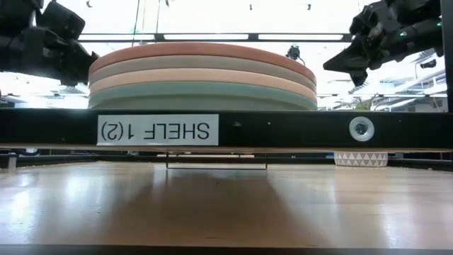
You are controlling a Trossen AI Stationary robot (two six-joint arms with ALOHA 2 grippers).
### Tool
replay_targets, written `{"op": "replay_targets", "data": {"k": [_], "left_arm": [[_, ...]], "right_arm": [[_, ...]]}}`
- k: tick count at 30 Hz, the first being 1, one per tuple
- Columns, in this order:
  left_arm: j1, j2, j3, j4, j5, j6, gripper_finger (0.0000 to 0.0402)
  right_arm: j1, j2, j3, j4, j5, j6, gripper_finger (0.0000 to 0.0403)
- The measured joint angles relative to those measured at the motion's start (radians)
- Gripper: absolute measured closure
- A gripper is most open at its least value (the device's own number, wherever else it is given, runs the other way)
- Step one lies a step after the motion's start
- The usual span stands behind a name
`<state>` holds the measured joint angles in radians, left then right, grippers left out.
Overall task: Place and stack plates onto a shelf
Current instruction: Return to Home Position
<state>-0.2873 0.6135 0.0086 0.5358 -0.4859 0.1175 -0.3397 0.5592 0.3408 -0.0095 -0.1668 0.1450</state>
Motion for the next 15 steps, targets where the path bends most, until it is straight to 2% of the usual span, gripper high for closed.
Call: {"op": "replay_targets", "data": {"k": [7, 15], "left_arm": [[-0.045, -0.056, 0.0, -0.005, 0.024, 0.0, 0.026], [-0.103, -0.069, 0.0, 0.021, 0.031, 0.046, 0.026]], "right_arm": [[-0.035, -0.158, 0.0, -0.142, -0.014, -0.02, 0.0383], [-0.042, -0.319, 0.0, -0.176, -0.018, -0.006, 0.0383]]}}
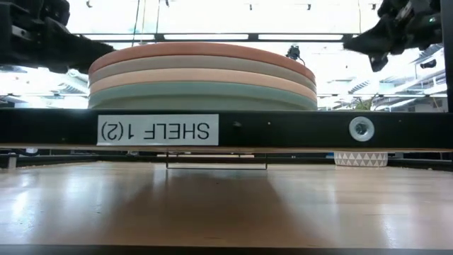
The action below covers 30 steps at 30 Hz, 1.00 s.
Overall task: Place and stack plates onto a shelf
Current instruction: Return to Home Position
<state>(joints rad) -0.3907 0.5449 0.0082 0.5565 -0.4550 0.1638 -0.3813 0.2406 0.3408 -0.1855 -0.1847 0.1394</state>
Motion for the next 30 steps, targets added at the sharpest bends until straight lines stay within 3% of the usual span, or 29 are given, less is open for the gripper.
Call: {"op": "replay_targets", "data": {"k": [6, 15, 21, 27, 30], "left_arm": [[-0.008, -0.011, 0.0, 0.035, 0.042, 0.05, 0.026], [-0.008, -0.011, -0.001, 0.064, 0.068, 0.057, 0.026], [-0.008, -0.009, -0.001, 0.062, 0.068, 0.0, 0.026], [-0.008, -0.009, -0.001, 0.062, 0.068, -0.19, 0.026], [-0.008, -0.009, -0.001, 0.062, 0.068, -0.209, 0.026]], "right_arm": [[0.0, -0.071, -0.064, 0.25, 0.106, -0.003, 0.0383], [0.0, -0.1, -0.225, 0.434, 0.094, 0.041, 0.0383], [0.0, -0.099, -0.295, 0.444, 0.11, 0.155, 0.0383], [0.0, -0.099, -0.335, 0.434, 0.111, 0.149, 0.0383], [0.0, -0.098, -0.335, 0.42, 0.111, 0.148, 0.0383]]}}
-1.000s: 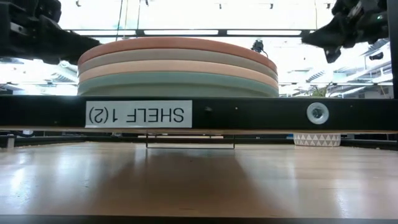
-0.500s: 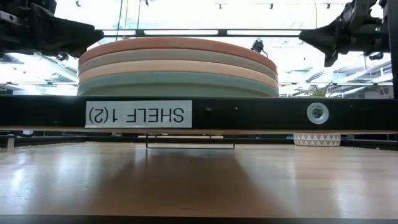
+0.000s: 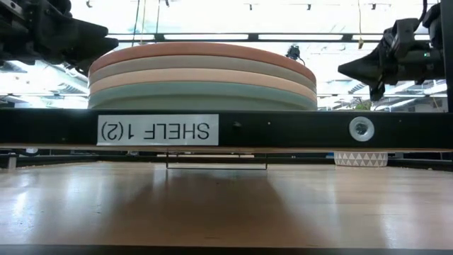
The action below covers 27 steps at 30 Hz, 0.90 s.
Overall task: Place and stack plates onto a shelf
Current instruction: Return to Home Position
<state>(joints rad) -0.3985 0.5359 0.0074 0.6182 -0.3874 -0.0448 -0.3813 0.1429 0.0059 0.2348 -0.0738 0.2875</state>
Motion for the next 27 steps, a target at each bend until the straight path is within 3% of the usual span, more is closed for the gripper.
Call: {"op": "replay_targets", "data": {"k": [27], "left_arm": [[0.0, 0.0, -0.001, -0.002, 0.0, 0.005, 0.026]], "right_arm": [[0.0, 0.001, 0.0, -0.003, 0.001, -0.001, 0.0383]]}}
